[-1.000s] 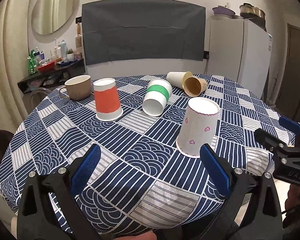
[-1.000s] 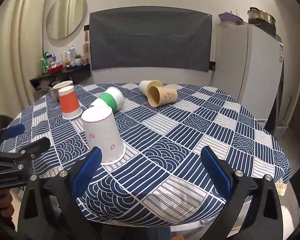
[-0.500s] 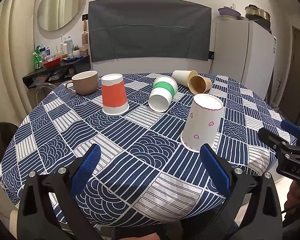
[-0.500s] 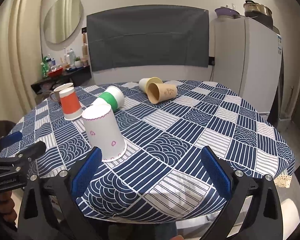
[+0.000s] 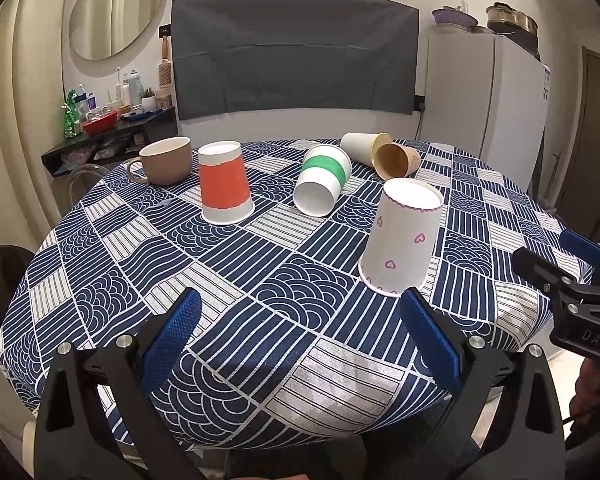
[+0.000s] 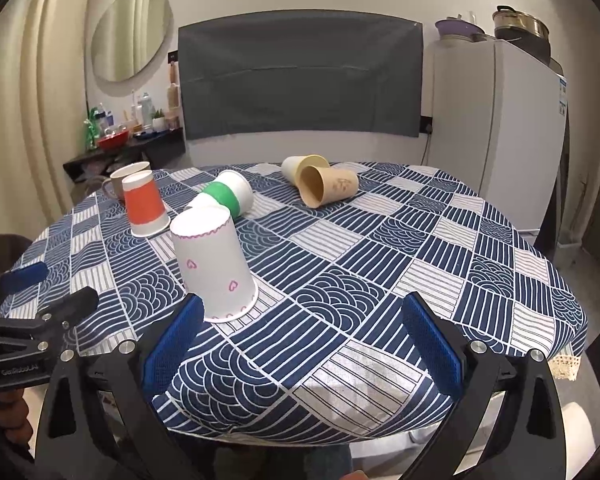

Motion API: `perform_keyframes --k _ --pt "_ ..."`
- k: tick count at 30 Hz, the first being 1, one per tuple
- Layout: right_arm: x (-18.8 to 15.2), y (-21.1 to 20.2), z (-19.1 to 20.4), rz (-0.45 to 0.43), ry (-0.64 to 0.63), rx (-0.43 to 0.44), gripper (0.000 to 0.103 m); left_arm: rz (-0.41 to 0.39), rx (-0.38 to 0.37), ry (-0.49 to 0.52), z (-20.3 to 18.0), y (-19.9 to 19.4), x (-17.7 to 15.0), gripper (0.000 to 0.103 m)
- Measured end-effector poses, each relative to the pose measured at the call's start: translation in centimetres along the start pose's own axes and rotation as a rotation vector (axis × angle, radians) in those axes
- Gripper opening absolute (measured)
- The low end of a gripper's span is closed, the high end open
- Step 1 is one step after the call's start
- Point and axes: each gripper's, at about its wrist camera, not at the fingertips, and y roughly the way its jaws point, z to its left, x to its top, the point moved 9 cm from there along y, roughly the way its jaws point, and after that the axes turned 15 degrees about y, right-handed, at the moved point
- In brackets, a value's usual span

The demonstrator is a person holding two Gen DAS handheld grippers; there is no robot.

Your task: Flip cup upside down

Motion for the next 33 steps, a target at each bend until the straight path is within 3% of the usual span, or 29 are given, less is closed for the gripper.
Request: perform_keyframes --k 33 --pt "0.04 -0.02 0.38 0.000 -0.010 0.011 0.095 -0.008 -0.006 -0.015 0.19 -0.39 0.01 0.097"
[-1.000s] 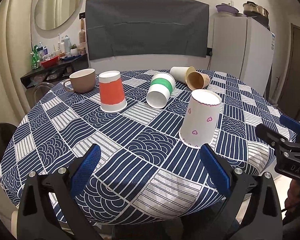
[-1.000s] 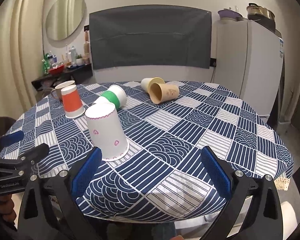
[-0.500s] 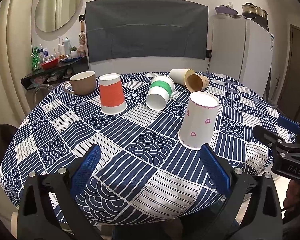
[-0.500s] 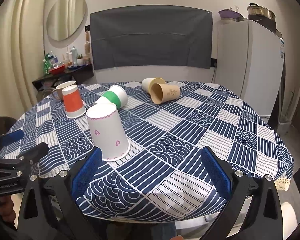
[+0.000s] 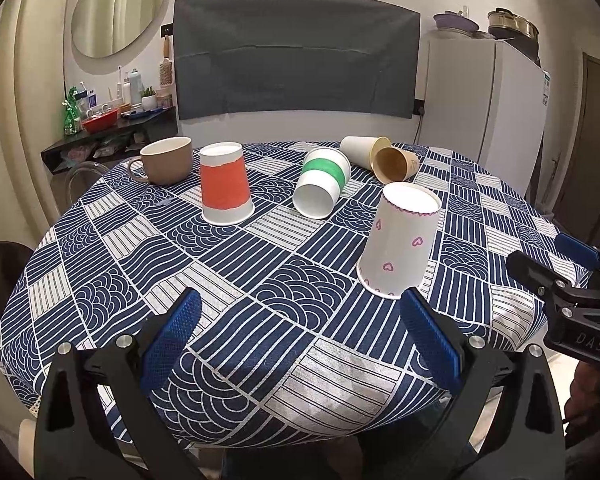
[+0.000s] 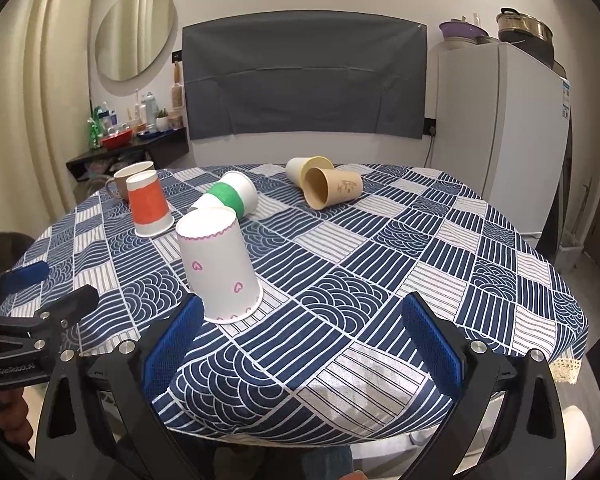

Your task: Flip cup upside down

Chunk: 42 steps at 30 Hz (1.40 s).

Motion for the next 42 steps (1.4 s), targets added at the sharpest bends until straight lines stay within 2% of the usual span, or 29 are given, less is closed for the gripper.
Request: perform_keyframes --k 42 --pt "-0.19 0.81 0.33 0.024 -0.004 0.006 0.095 0.024 0.013 -0.004 0.35 0.49 -0.24 0.097"
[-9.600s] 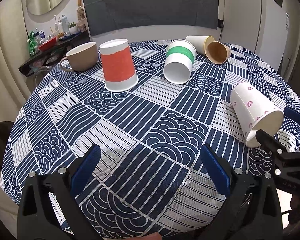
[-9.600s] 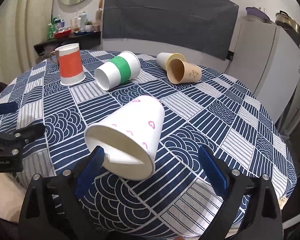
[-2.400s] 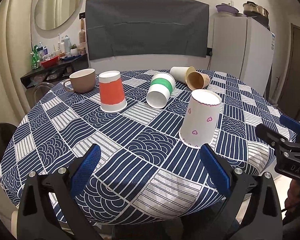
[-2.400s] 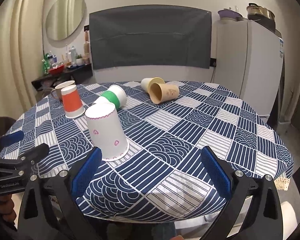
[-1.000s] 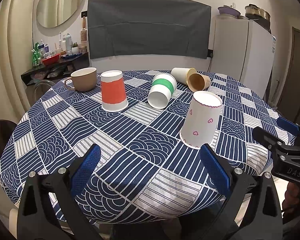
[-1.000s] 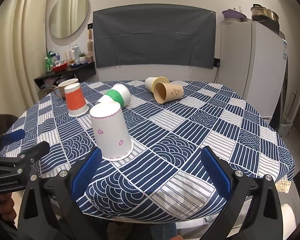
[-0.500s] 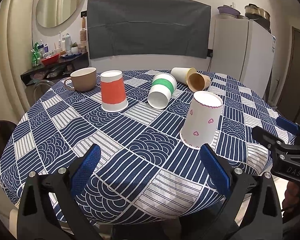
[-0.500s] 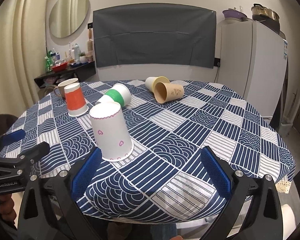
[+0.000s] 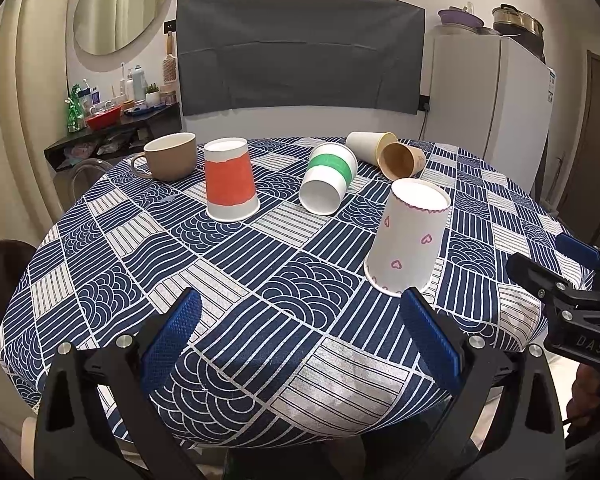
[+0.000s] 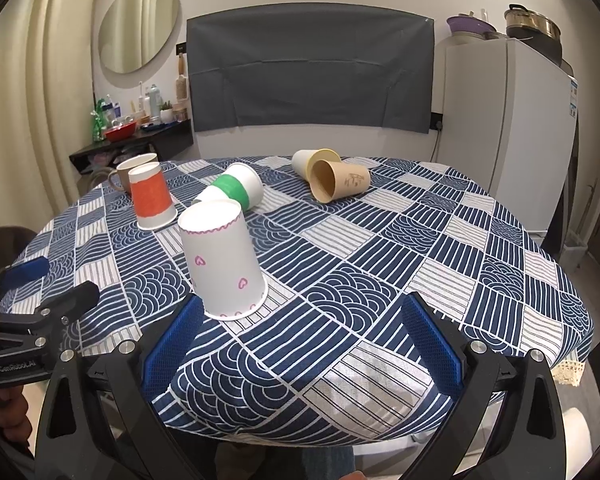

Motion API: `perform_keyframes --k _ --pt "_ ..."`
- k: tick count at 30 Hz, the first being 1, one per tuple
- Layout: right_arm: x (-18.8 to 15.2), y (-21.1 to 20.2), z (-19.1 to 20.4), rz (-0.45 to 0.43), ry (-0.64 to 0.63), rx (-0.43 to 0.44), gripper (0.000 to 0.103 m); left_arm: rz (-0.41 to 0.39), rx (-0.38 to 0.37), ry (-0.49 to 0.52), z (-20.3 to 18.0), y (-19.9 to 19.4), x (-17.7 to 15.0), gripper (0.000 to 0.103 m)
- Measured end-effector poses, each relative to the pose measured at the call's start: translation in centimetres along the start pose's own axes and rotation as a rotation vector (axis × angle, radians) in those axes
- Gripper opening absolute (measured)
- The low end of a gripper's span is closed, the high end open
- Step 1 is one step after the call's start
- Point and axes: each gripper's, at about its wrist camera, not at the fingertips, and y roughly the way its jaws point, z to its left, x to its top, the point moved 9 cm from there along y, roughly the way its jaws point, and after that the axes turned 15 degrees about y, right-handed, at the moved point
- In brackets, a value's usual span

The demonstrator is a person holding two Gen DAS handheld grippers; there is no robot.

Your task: Flip cup upside down

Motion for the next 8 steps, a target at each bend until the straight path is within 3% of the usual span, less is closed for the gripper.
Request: perform_keyframes --k 8 --pt "-0.10 0.11 -0.17 0.003 0.007 0.001 0.095 0.006 -0.004 -0.005 0.03 0.13 -0.13 0.097"
